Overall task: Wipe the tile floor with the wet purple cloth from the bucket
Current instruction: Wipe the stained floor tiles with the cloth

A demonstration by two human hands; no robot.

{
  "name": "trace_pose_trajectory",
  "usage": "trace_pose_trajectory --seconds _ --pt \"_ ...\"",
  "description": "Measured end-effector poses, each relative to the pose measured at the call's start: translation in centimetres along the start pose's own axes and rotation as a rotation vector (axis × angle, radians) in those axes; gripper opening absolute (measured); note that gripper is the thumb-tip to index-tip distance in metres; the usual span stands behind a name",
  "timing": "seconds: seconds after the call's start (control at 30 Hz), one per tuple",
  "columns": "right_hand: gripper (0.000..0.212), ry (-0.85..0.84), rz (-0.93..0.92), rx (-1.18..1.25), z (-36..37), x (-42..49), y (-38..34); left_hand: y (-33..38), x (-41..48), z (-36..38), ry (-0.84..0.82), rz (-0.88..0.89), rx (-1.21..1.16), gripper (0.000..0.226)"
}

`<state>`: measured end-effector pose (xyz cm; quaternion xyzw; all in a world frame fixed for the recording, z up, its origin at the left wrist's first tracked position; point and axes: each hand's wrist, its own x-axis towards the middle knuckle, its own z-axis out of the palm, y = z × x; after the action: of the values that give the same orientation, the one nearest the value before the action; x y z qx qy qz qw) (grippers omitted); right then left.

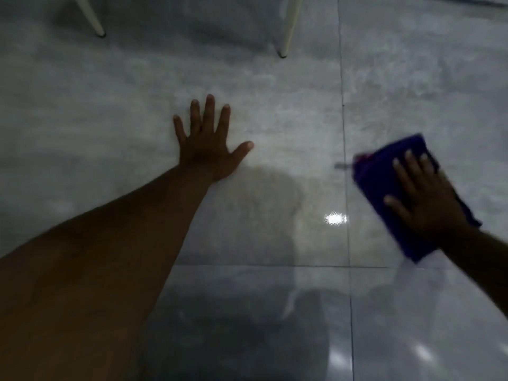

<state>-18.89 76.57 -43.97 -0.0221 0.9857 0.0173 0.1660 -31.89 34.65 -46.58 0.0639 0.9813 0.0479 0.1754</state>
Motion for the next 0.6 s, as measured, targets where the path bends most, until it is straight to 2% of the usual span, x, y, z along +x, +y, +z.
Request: trace_pose_trajectory --seconds 0.07,0.13,0.2,0.33,0.47,0.53,0.6 --pt "0.088 0.036 0.089 0.032 -0.7 4.1 -3.5 -1.0 0.1 -1.4 -0.098 0.058 -0.069 0.094" --pt "0.086 0.062 0.071 0.050 -1.1 6.8 -9.5 -2.5 -0.4 -2.6 -0.145 0.126 -0.086 0.088" --pt "0.085 0.097 -0.043 0.034 -1.4 7.6 -15.8 -4.1 -2.3 -2.2 -0.101 0.137 -0.080 0.081" --pt "0.083 0.069 -0.434 -0.078 0.4 1.7 -23.1 -7.3 -9.7 1.4 0.151 -0.012 -0.154 0.074" --pt "0.082 -0.044 -0.880 -0.194 1.9 -4.7 -20.2 -13.9 -16.3 3.9 0.234 -0.156 -0.086 0.070" --pt "0.082 -0.075 -0.908 -0.239 1.2 -3.8 -17.0 -16.5 -18.5 5.0 0.195 -0.196 -0.038 0.072" --pt "0.083 -0.054 -0.780 -0.230 0.0 -0.6 -15.0 -17.5 -19.1 5.7 0.146 -0.183 0.006 0.073"
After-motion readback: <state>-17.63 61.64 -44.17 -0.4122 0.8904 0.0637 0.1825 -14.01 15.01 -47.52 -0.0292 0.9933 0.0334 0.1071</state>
